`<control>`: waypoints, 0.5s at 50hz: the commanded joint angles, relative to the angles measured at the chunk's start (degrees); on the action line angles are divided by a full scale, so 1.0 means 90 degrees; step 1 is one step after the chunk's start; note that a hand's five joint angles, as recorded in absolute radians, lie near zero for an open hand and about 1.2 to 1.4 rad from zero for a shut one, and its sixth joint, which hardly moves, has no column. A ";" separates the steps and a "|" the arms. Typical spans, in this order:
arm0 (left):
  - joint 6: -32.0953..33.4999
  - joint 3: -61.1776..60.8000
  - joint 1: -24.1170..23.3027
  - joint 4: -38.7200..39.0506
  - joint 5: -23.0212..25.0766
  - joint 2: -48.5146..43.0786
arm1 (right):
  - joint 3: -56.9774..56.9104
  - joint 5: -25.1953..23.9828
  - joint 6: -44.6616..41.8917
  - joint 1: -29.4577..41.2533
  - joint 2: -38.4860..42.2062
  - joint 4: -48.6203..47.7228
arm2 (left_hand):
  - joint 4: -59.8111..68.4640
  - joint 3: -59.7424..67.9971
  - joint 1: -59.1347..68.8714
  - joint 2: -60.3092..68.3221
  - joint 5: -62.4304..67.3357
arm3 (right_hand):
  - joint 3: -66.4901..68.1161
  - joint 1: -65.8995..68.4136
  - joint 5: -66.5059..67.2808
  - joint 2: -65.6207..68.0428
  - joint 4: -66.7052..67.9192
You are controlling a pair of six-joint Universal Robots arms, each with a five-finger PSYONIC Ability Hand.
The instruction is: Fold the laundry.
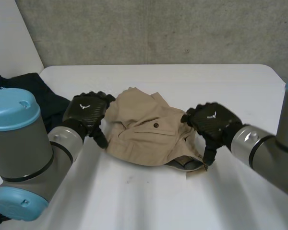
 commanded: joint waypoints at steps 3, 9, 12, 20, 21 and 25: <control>0.0158 -0.0035 0.0134 0.0176 0.0004 0.0010 | 0.0691 0.0197 0.0565 0.0169 0.0608 -0.1857 | 0.0262 0.0218 0.0253 0.0255 0.0187 | 0.1148 0.1255 0.0966 0.1102 0.1020; 0.0158 -0.0045 0.0115 0.0176 -0.0006 0.0029 | 0.0515 0.0344 0.0604 0.0208 0.0892 -0.1907 | 0.0262 0.0218 0.0253 0.0255 0.0187 | 0.5855 0.5962 0.5673 0.5809 0.5727; 0.0158 -0.0084 0.0124 0.0186 0.0004 0.0029 | 0.0476 0.0325 0.0634 0.0208 0.0883 -0.1956 | 0.0243 0.0199 0.0234 0.0237 0.0168 | 0.7540 0.7647 0.7358 0.7494 0.7412; 0.0226 0.0042 0.0173 0.0429 0.0033 0.0010 | 0.0134 0.0188 0.0458 0.0238 0.0561 -0.1975 | 0.0243 0.0199 0.0234 0.0237 0.0168 | 0.7540 0.7647 0.7358 0.7494 0.7412; 0.0227 0.0091 0.0173 0.0488 0.0043 0.0000 | 0.0076 0.0178 0.0429 0.0238 0.0454 -0.1966 | 0.0243 0.0199 0.0234 0.0237 0.0168 | 0.7540 0.7647 0.7358 0.7494 0.7412; 0.0227 0.0511 0.0193 0.0674 0.0062 -0.0088 | -0.0246 -0.0231 0.0029 0.0228 -0.0152 -0.1888 | 0.0206 0.0162 0.0197 0.0199 0.0130 | 0.7540 0.7647 0.7358 0.7494 0.7412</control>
